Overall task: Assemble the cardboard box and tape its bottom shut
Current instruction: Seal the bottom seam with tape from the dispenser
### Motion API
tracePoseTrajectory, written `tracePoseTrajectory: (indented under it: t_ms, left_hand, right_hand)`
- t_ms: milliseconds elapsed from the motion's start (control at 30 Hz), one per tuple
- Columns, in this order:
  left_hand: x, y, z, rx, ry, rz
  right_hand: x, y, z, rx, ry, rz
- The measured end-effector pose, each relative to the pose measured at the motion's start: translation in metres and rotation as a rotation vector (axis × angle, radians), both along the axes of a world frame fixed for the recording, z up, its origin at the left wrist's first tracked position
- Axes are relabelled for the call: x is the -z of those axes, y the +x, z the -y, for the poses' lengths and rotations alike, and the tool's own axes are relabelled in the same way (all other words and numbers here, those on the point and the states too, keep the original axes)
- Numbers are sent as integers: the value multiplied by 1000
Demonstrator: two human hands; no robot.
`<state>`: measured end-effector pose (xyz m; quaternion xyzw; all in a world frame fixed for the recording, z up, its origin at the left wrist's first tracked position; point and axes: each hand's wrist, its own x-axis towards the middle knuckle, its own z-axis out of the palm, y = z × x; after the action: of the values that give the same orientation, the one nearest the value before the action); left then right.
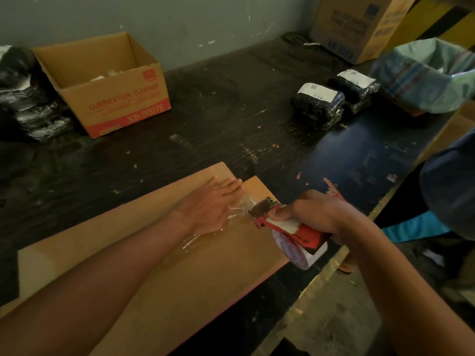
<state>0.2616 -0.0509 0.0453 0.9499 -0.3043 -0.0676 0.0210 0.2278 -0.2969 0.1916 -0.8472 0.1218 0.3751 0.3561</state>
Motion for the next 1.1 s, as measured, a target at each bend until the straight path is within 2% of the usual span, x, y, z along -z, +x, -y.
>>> tracePoseTrajectory:
  t_ms: [300, 633, 800, 933, 1100]
  left_hand:
    - [14, -6, 2, -12, 8, 7]
    - [9, 18, -12, -39, 26, 3]
    - [1, 11, -4, -33, 78, -11]
    - [-1, -15, 22, -33, -52, -72]
    - [14, -26, 28, -53, -13, 12]
  right_hand:
    - [16, 3, 6, 9, 31, -75]
    - [8, -17, 23, -4, -38, 10]
    - [11, -20, 20, 30, 9, -18]
    - [6, -22, 23, 78, 12, -21]
    - [11, -21, 19, 44, -4, -22]
